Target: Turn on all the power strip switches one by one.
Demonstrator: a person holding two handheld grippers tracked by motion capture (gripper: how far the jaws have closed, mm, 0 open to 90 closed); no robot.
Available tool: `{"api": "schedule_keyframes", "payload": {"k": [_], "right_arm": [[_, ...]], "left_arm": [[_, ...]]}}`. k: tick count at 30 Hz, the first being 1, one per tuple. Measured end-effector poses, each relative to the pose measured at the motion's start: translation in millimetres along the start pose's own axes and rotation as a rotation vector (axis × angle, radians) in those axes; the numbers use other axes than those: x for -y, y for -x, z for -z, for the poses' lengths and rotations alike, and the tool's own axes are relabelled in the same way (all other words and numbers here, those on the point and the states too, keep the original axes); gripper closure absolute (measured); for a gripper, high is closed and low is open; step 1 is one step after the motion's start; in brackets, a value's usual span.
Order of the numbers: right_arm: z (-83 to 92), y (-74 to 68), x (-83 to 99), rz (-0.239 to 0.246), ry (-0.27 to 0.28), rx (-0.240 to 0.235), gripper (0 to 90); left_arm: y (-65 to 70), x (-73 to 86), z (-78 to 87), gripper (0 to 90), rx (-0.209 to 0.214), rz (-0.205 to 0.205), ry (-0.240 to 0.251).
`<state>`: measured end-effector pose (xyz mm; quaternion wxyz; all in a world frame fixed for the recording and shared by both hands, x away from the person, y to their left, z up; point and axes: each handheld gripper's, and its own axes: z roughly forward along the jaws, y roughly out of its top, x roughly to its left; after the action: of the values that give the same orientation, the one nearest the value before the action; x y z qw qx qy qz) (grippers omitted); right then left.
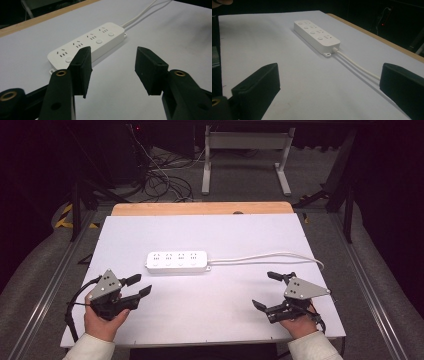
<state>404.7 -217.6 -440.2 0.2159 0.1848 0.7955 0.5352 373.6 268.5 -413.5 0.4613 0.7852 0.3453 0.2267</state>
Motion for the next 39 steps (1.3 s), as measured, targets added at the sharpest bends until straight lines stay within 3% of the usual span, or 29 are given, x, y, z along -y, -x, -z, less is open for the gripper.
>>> {"api": "schedule_keyframes", "payload": {"k": [7,13,20,22,25,30,34,37,39], "right_arm": [[0.0,-0.6,0.2,-0.002,0.004,-0.005,3.5],[-0.3,-0.4,0.4,-0.002,0.002,-0.008,3.5],[-0.5,-0.4,0.5,-0.002,0.001,-0.012,3.5],[-0.5,-0.8,0.4,0.001,0.002,-0.006,3.3],[-0.2,-1.1,0.1,0.005,0.006,-0.007,3.3],[-0.3,-1.4,0.1,0.008,0.006,-0.008,3.3],[-0.4,-1.4,0.1,0.010,0.007,-0.008,3.3],[-0.7,-1.4,0.2,0.010,0.005,-0.010,3.2],[-0.7,-1.4,0.2,0.010,0.005,-0.010,3.3]], "left_arm": [[-4.2,-16.6,-10.3,49.9,-0.026,-0.022,0.011],[-8.2,-30.4,-20.4,52.7,-0.021,-0.040,0.002],[-13.3,-39.6,-28.7,53.8,-0.018,-0.040,-0.020],[-15.1,-42.7,-33.2,54.4,-0.023,-0.018,-0.050],[-16.9,-43.7,-35.8,55.0,-0.022,-0.013,-0.049],[-20.9,-46.2,-43.5,62.2,-0.020,-0.014,-0.069],[-28.5,-46.7,-49.0,69.6,-0.005,0.012,-0.073],[-31.9,-46.4,-53.0,77.8,0.001,0.017,-0.096],[-32.5,-46.2,-54.7,87.9,0.004,0.022,-0.109]]}}
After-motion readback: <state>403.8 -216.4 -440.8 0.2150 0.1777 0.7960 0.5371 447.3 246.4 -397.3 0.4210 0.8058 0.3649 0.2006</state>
